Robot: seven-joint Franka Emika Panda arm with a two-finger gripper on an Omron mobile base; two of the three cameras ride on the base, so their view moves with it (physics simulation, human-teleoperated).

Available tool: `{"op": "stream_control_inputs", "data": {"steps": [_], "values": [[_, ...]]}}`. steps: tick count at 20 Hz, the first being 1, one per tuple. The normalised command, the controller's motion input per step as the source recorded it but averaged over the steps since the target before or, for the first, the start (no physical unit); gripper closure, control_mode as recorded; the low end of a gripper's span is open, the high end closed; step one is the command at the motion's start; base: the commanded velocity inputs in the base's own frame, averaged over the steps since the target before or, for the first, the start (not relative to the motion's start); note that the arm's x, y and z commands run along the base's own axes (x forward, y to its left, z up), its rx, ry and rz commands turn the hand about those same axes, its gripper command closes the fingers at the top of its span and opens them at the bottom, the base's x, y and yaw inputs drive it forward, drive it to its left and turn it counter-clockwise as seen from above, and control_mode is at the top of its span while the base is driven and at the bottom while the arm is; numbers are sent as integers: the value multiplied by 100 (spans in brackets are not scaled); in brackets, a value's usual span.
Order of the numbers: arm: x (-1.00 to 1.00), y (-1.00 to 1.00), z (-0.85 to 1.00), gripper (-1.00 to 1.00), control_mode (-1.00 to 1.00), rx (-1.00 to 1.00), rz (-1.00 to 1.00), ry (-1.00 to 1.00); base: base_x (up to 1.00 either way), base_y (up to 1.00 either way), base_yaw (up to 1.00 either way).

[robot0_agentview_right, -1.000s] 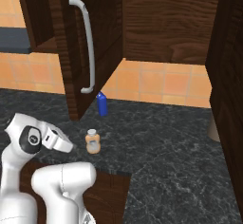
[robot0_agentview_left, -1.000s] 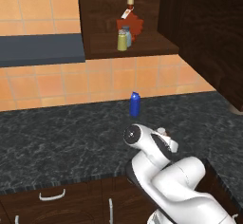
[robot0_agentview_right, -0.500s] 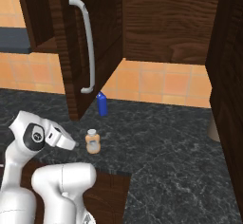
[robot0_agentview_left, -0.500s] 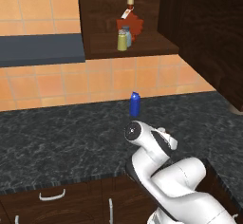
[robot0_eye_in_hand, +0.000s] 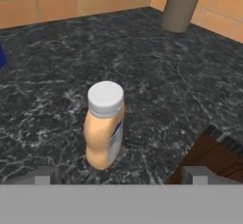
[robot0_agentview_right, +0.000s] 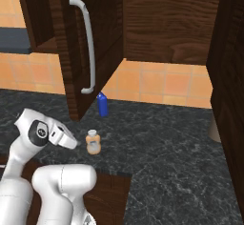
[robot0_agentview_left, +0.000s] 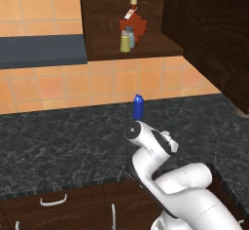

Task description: Put the shaker and condiment bottle from the counter next to their counterparts in the cabinet.

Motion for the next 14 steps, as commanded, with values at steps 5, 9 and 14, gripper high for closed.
{"op": "stream_control_inputs", "data": {"steps": [5, 9, 14], "values": [[13, -20, -11, -100, -100, 5, -2, 0, 0, 0, 0], [5, -12, -27, -100, -100, 4, 0, 0, 0, 0, 0], [2, -14, -10, -100, -100, 6, -1, 0, 0, 0, 0]]}}
